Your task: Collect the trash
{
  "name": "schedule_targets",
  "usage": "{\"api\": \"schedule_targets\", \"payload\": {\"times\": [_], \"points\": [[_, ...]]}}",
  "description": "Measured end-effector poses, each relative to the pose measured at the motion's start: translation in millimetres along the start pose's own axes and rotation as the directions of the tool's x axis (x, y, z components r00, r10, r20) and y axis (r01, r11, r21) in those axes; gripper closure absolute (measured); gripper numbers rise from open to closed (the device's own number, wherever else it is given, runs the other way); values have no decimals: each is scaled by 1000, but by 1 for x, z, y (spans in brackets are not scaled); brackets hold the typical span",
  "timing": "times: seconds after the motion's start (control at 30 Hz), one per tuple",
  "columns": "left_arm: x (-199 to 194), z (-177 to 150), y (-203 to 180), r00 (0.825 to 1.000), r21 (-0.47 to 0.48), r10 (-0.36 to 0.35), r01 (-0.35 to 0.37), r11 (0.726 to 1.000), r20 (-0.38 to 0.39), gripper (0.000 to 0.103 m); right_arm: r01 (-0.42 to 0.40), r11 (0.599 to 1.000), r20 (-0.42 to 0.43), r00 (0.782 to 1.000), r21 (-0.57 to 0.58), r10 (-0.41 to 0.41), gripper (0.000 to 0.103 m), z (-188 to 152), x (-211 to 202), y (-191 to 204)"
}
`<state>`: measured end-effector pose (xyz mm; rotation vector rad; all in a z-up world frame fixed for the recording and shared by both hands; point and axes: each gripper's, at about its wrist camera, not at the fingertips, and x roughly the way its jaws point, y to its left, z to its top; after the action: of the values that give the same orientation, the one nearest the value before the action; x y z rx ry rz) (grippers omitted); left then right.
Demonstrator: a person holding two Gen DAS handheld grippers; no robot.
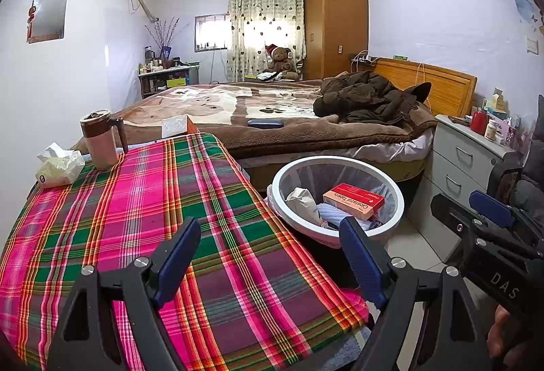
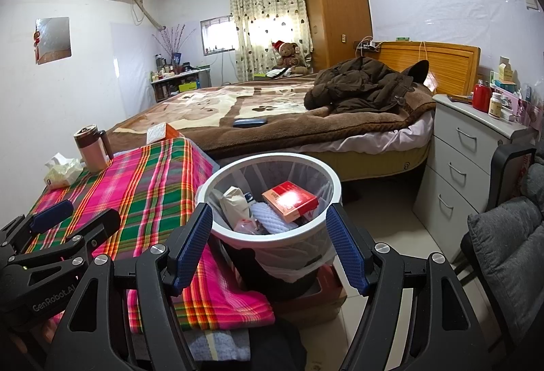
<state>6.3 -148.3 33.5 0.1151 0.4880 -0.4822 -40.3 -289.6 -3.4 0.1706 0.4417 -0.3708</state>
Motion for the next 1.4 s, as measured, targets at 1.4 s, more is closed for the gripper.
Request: {"api": "schedule_targets", "payload": {"times": [1.4], "points": [[1, -3, 2, 1000, -9, 7, -7, 1000, 18, 18, 0, 1000, -4, 1000, 1, 0, 32, 0, 0, 1]]}}
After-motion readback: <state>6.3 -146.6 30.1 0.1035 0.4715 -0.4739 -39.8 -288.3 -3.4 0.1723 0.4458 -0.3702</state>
